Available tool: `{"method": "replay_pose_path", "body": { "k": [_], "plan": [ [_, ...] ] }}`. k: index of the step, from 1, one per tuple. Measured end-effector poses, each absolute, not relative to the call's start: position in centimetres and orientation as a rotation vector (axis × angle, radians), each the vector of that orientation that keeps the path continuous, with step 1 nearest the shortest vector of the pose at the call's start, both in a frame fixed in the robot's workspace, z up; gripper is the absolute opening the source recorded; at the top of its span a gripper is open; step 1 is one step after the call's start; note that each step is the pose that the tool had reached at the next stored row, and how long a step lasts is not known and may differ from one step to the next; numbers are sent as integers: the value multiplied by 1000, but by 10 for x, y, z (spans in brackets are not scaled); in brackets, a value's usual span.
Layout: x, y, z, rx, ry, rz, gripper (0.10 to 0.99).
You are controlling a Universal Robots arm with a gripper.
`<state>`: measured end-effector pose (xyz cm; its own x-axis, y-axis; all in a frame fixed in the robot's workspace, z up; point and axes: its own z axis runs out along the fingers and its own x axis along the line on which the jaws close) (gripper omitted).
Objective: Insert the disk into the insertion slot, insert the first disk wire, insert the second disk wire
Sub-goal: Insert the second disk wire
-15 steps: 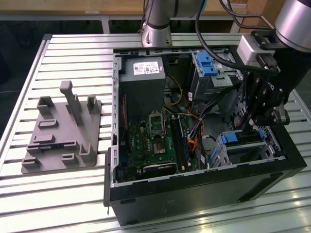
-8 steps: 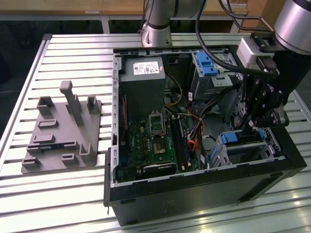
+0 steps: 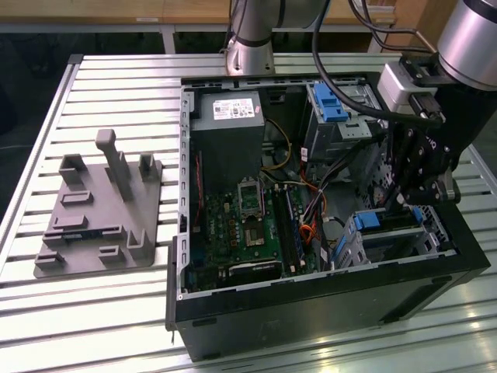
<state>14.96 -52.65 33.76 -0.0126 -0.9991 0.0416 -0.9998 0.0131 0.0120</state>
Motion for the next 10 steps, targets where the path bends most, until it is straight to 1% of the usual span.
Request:
{"method": "replay_pose_path", "body": {
  "k": [10],
  "plan": [
    [150, -526, 335, 2180, -2209, 32, 149]
  ]
}}
